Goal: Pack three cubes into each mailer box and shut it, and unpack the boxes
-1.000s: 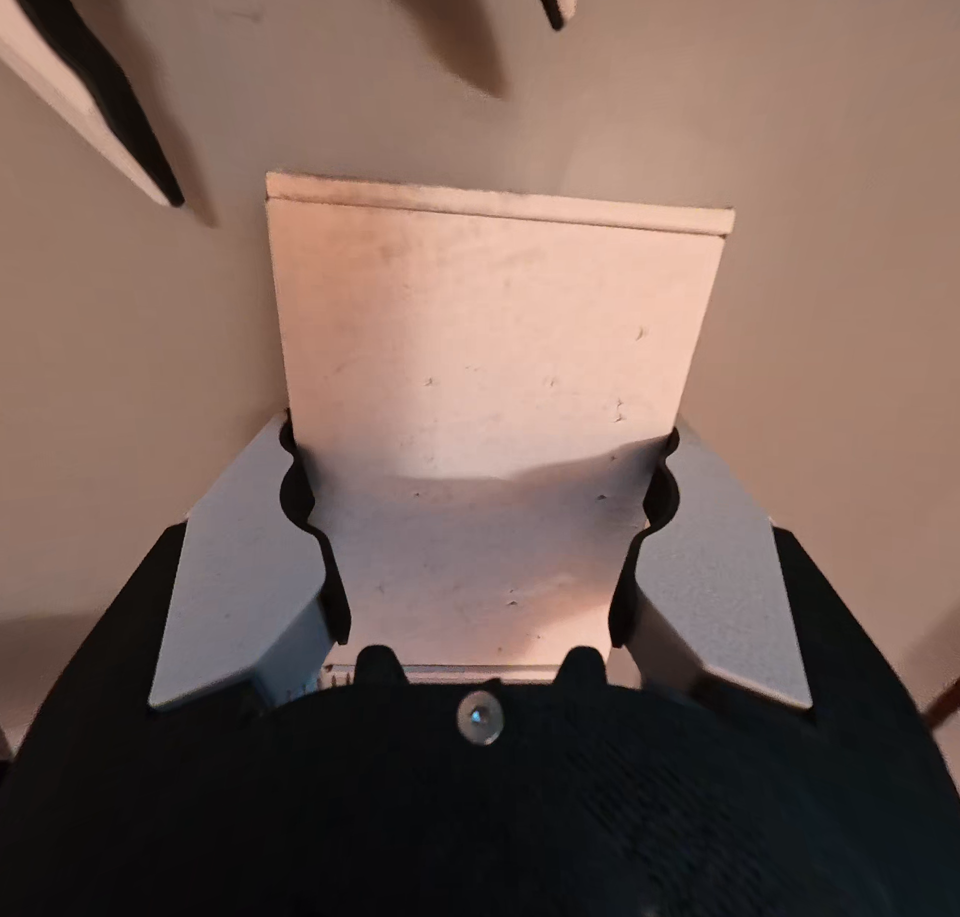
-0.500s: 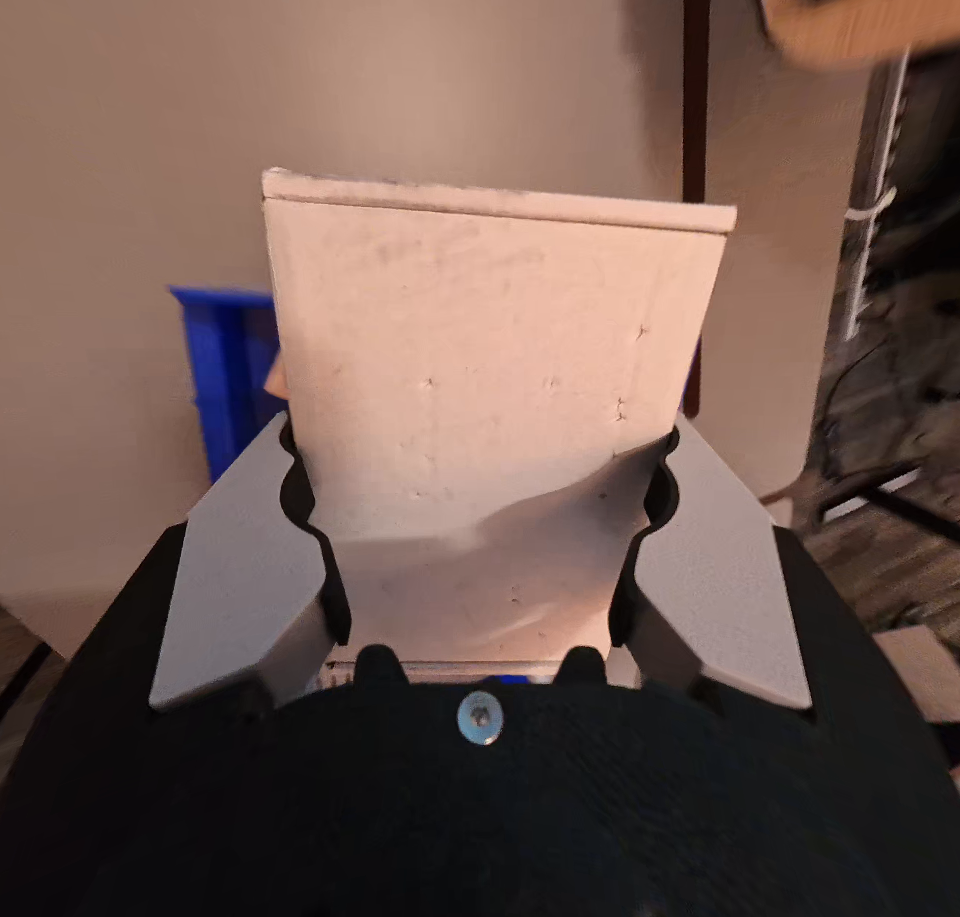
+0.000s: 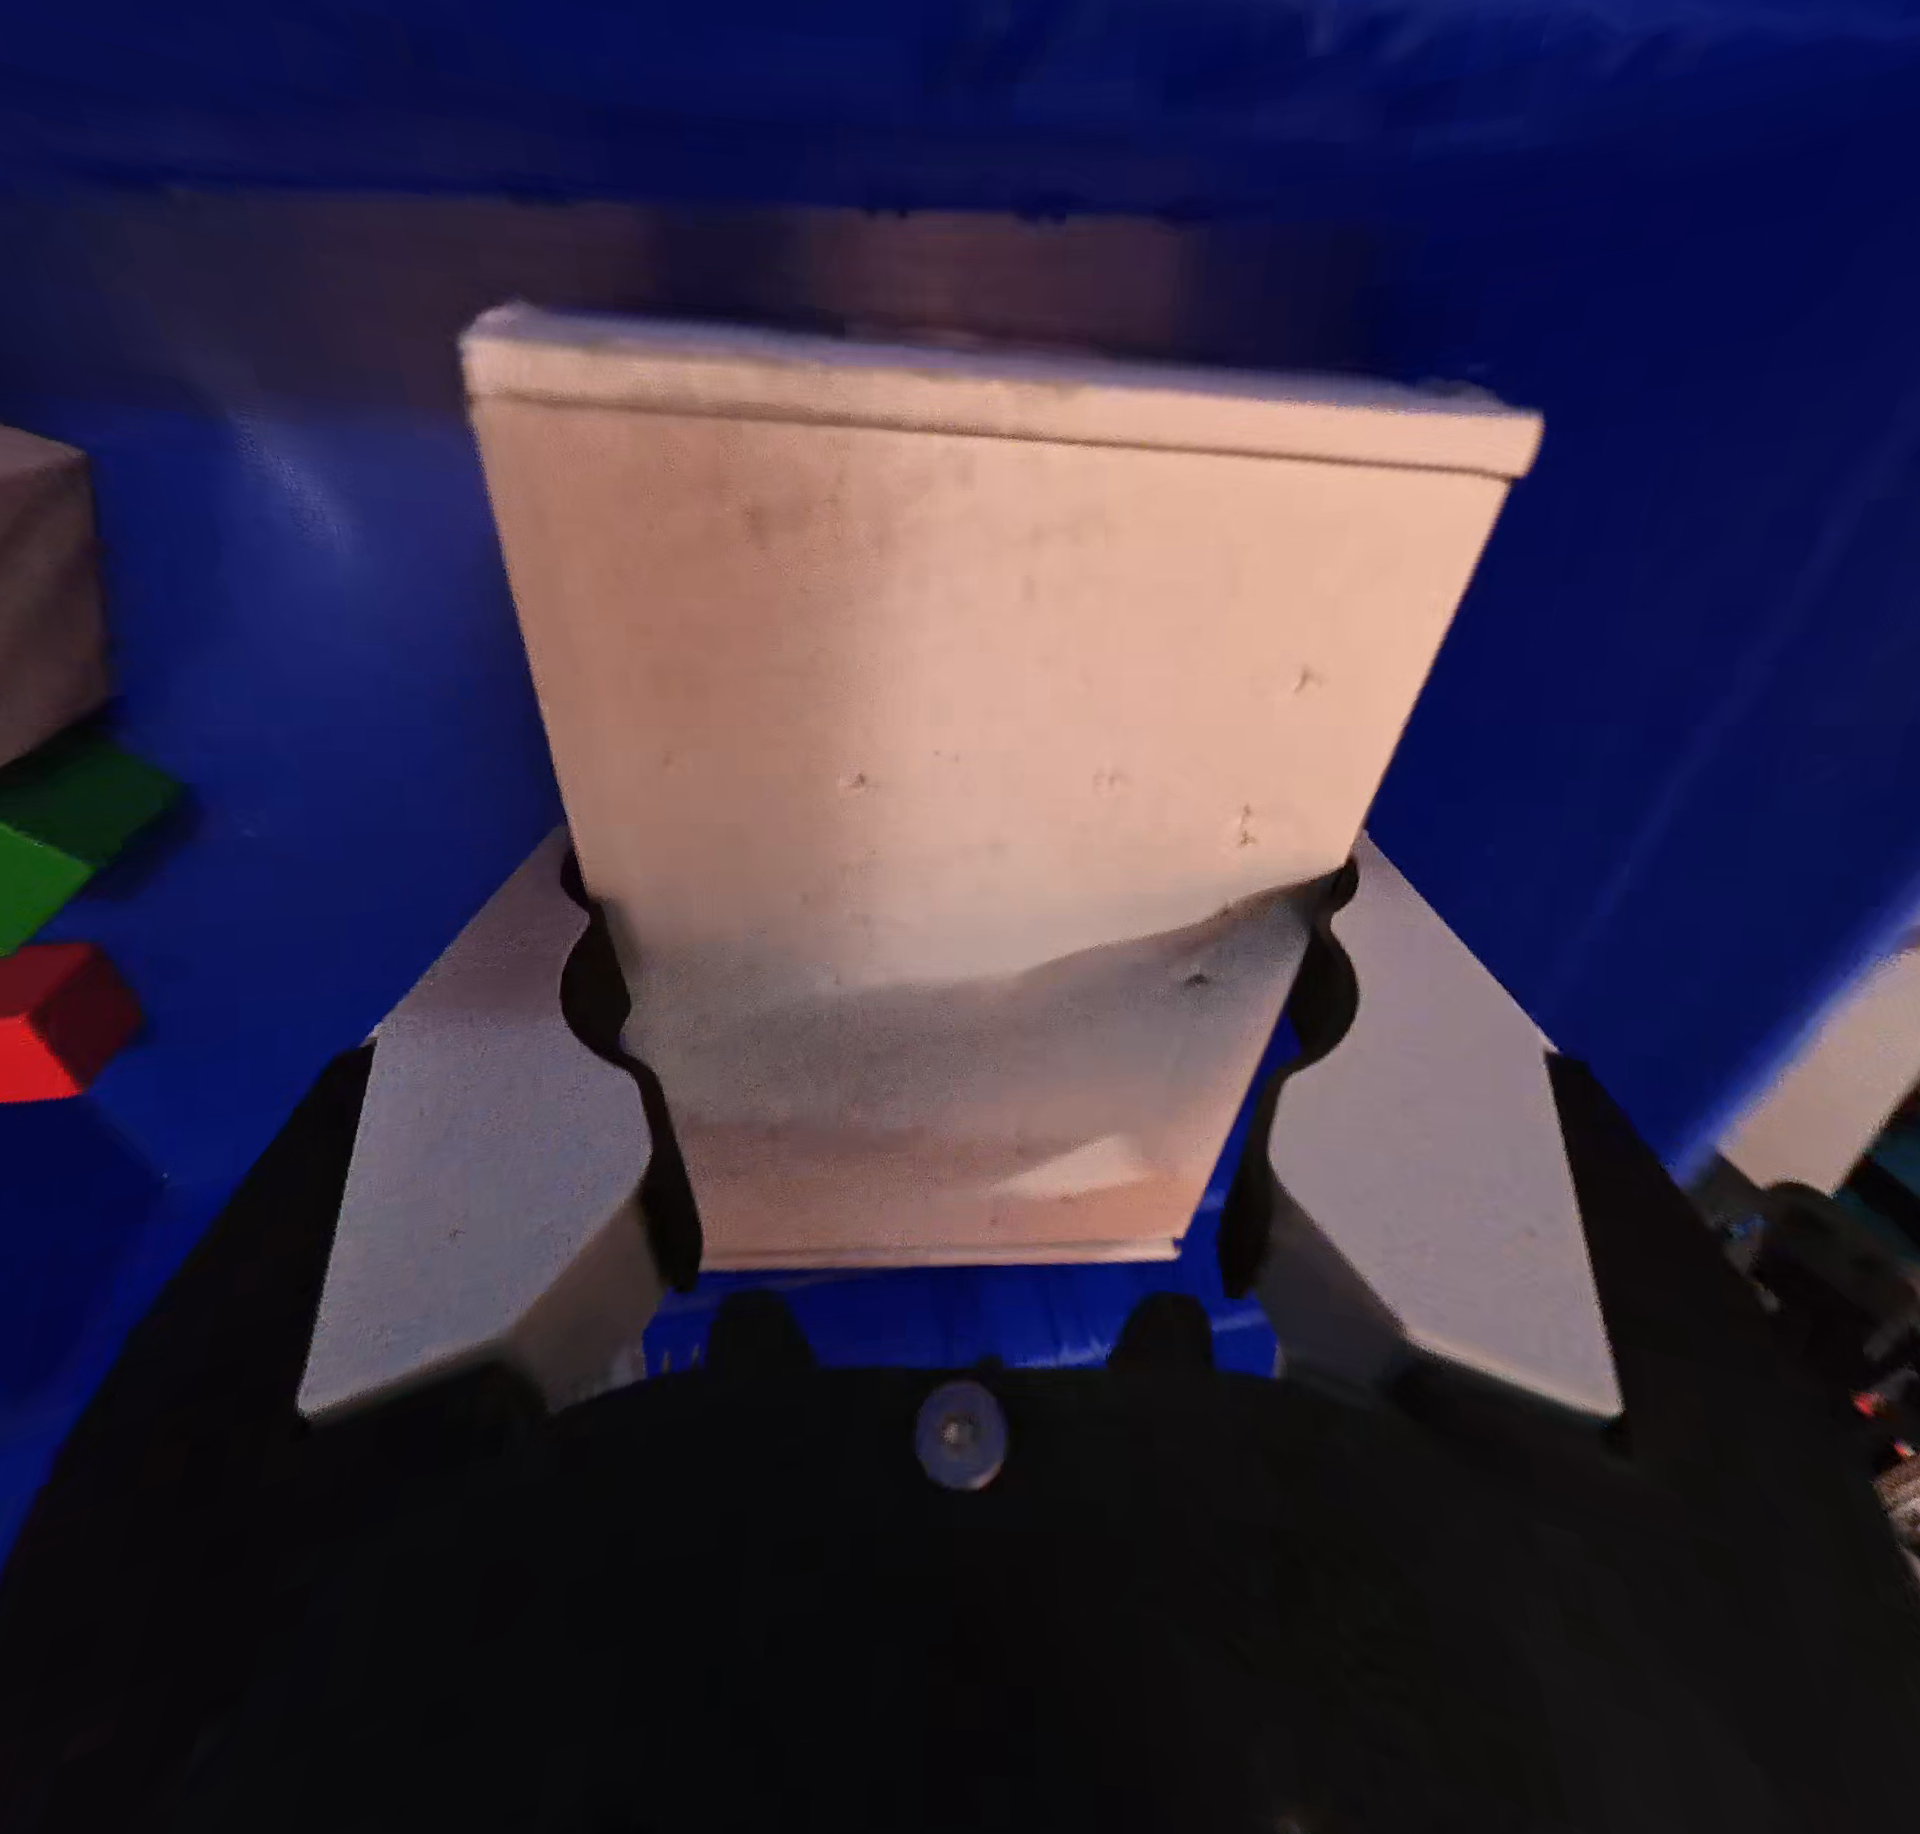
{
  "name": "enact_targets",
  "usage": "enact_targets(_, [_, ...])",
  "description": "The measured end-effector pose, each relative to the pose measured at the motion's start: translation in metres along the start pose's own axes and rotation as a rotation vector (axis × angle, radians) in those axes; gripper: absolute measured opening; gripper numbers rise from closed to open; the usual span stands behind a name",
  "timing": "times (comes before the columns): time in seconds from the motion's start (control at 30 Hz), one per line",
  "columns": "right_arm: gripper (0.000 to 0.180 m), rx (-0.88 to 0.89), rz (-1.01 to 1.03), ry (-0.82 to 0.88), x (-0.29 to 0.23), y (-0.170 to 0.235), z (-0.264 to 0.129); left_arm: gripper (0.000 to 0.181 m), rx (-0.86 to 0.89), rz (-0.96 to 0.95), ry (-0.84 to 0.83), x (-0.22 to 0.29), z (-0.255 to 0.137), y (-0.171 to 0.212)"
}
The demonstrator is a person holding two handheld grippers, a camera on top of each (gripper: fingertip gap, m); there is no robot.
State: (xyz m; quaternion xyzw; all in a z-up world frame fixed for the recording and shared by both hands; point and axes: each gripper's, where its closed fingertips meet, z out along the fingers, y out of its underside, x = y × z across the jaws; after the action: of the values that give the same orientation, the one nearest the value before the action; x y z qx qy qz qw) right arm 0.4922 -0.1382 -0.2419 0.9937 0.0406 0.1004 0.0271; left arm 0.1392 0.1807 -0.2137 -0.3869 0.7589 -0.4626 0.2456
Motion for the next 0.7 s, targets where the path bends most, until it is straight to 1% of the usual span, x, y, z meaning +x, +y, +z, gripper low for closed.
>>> enact_targets(0.1, [0.135, 0.002, 0.023, -0.003, 0.000, 0.000, 0.003, 0.088, 0.039, -0.004, -0.029, -0.007, -0.030, -0.019])
enact_targets(0.17, [0.131, -0.061, 0.034, 0.056, 0.006, 0.011, 0.000, 0.087, 0.026, 0.000, -0.096, -0.029, -0.058, -0.036])
enact_targets(0.2, [0.130, -0.106, 0.014, 0.083, 0.008, 0.020, -0.004, 0.088, -0.009, 0.022, -0.132, -0.044, -0.072, -0.041])
enact_targets(0.27, [0.126, -0.149, -0.013, 0.151, 0.012, 0.034, -0.018, 0.091, -0.151, 0.121, -0.237, -0.089, -0.095, -0.043])
enact_targets(0.3, [0.128, -0.132, 0.004, 0.188, 0.014, 0.037, -0.027, 0.097, -0.227, 0.186, -0.293, -0.116, -0.104, -0.044])
enact_targets(0.33, [0.128, -0.098, 0.037, 0.216, 0.015, 0.038, -0.038, 0.099, -0.292, 0.247, -0.314, -0.140, -0.108, -0.045])
enact_targets(0.37, [0.127, -0.051, 0.074, 0.247, 0.015, 0.038, -0.051, 0.100, -0.350, 0.293, -0.303, -0.162, -0.107, -0.046])
enact_targets(0.43, [0.124, 0.054, 0.132, 0.320, 0.013, 0.034, -0.077, 0.107, -0.493, 0.344, -0.220, -0.197, -0.097, -0.039])
enact_targets(0.53, [0.124, 0.197, 0.135, 0.432, -0.007, 0.018, -0.109, 0.116, -0.728, 0.433, -0.128, -0.251, -0.079, -0.017])
enact_targets(0.6, [0.124, 0.292, 0.105, 0.445, -0.036, 0.001, -0.117, 0.118, -0.863, 0.442, -0.094, -0.280, -0.069, -0.002])
enact_targets(0.63, [0.122, 0.329, 0.090, 0.438, -0.053, -0.005, -0.119, 0.118, -0.909, 0.440, -0.073, -0.289, -0.064, 0.003])
enact_targets(0.7, [0.114, 0.332, 0.132, 0.462, -0.080, 0.001, -0.118, 0.119, -0.941, 0.430, -0.020, -0.301, -0.051, 0.008])
